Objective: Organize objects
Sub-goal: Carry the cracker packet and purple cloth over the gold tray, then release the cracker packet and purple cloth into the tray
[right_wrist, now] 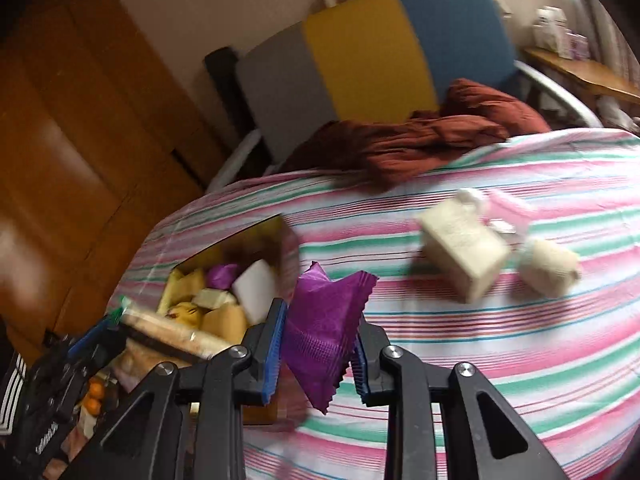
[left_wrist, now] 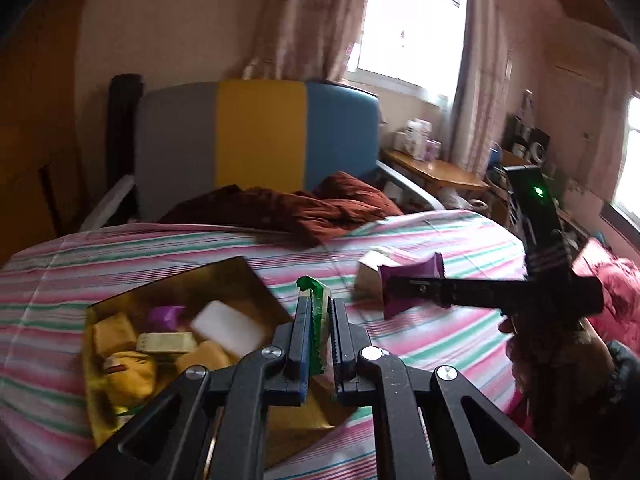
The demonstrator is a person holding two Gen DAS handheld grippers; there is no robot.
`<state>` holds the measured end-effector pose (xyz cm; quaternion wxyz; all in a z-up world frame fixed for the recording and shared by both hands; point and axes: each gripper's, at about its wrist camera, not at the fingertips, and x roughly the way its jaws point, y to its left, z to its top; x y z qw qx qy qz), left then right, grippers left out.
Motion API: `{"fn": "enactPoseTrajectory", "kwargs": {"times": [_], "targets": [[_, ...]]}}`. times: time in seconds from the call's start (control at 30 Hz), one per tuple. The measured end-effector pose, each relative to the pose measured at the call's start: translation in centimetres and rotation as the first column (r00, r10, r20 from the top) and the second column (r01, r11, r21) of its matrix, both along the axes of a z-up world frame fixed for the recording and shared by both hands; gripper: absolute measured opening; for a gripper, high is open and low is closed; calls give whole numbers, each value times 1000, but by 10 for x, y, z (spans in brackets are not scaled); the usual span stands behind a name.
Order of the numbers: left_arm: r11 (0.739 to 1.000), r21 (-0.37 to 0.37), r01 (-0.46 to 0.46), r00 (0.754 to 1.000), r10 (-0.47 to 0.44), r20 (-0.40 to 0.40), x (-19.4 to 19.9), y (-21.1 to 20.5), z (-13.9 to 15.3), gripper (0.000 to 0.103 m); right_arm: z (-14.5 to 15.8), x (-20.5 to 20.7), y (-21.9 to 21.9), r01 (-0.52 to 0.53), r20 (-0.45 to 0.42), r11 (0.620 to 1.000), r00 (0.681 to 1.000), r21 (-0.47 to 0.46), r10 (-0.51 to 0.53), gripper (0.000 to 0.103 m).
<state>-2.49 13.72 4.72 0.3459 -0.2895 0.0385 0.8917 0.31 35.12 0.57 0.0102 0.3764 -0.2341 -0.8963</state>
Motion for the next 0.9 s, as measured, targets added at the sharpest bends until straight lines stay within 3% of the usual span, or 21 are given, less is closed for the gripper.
{"fn": "enactPoseTrajectory", "kwargs": {"times": [0.23, 0.43, 0.53, 0.6, 0.73, 0.8, 0.9], "targets": [[988, 2, -155, 988, 155, 17, -24, -59, -11, 9, -4, -23, -58, -130, 16, 991, 991, -12, 130, 28], [956, -80, -284, 957, 288, 45, -52, -82, -37, 9, -19, -44, -103, -240, 72, 971, 968, -10, 240, 31], [939, -129, -320, 942, 330, 62, -59, -83, -53, 11, -31, -51, -119, -263, 103, 965, 959, -9, 263, 34], [933, -143, -329, 936, 343, 81, -61, -84, -62, 11, -38, -53, -124, -264, 121, 964, 957, -3, 263, 51], [925, -156, -346, 930, 361, 74, -59, -80, -68, 16, -46, -52, -130, -271, 145, 962, 953, 11, 267, 52], [923, -158, -351, 928, 365, 72, -57, -79, -69, 25, -47, -51, -131, -264, 153, 964, 954, 26, 258, 52], [920, -152, -361, 926, 373, 59, -53, -80, -68, 30, -45, -48, -131, -242, 143, 969, 962, 55, 233, 53]]}}
